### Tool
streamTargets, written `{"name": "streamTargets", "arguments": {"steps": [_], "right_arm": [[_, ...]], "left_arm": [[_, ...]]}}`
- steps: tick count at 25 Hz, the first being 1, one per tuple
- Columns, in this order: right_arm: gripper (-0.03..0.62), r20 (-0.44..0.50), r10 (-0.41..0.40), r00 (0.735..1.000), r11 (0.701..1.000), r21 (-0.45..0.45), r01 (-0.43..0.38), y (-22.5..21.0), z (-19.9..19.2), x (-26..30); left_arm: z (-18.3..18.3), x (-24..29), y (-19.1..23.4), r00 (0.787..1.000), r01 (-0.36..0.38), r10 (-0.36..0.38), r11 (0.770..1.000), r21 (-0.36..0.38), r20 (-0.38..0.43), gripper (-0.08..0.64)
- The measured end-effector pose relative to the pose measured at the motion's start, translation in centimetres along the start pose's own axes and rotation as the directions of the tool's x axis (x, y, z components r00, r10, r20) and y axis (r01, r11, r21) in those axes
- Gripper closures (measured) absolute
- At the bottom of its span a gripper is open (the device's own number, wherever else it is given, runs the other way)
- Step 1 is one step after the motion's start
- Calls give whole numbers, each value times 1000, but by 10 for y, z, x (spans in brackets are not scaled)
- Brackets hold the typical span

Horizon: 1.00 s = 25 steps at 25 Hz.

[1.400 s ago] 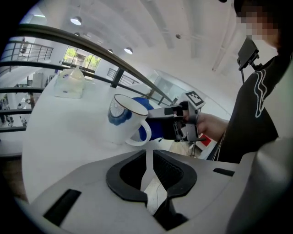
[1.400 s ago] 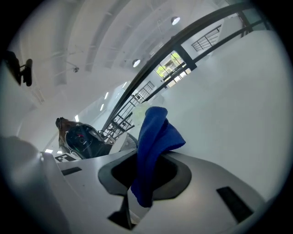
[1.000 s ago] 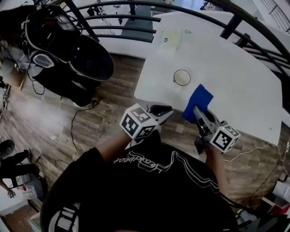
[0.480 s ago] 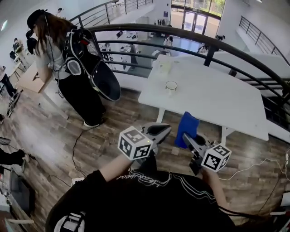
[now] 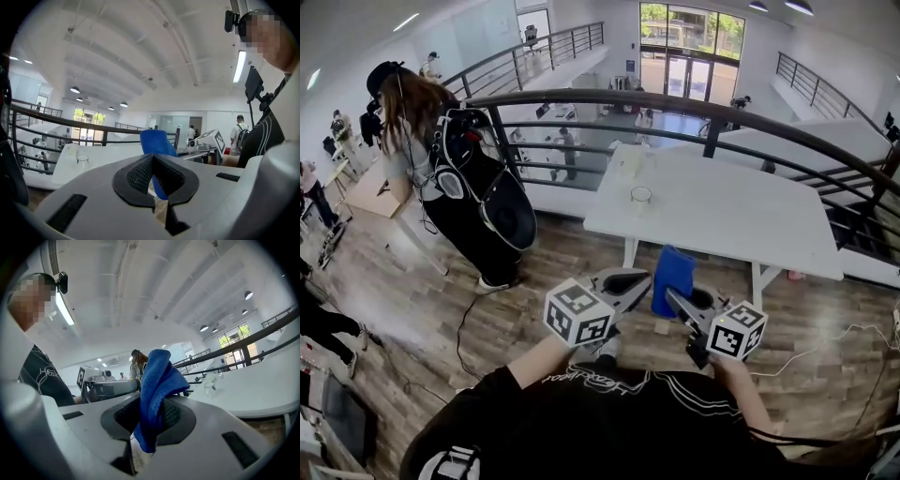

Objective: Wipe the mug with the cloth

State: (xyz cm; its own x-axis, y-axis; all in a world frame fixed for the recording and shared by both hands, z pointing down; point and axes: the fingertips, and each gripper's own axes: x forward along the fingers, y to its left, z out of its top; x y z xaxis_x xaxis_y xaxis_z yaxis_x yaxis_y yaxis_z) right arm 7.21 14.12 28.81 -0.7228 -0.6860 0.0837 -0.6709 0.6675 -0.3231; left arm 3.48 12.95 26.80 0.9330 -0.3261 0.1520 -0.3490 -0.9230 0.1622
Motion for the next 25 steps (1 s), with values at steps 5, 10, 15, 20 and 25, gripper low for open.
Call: {"name": "streamTargets", "arguments": {"steps": [5,10,15,20,25], "right_arm": [[528,9,-3,1000,1000,7,3,8,-4,-8],[528,25,-3,1000,1000,22,3,11,-7,-12],[528,33,-17,999,999,32,16,10,-7,-15],[528,40,-20,999,999,30,19,16,-6,-21],[528,47,-25,999,999,30,24,19,-3,-26]], "left_arm": [[-1,-3,-12,1000,-8,8,1000,6,-3,552],[-6,-6,-13,1000,-20,20,1000,-3,1,552],[-6,-6,-16,1000,-9,9,1000,-2,2,552],[-6,-7,-26,1000,5,-5,1000,12,2,552],[-2,-8,-33,1000,12,-12,1000,16,13,552]]}}
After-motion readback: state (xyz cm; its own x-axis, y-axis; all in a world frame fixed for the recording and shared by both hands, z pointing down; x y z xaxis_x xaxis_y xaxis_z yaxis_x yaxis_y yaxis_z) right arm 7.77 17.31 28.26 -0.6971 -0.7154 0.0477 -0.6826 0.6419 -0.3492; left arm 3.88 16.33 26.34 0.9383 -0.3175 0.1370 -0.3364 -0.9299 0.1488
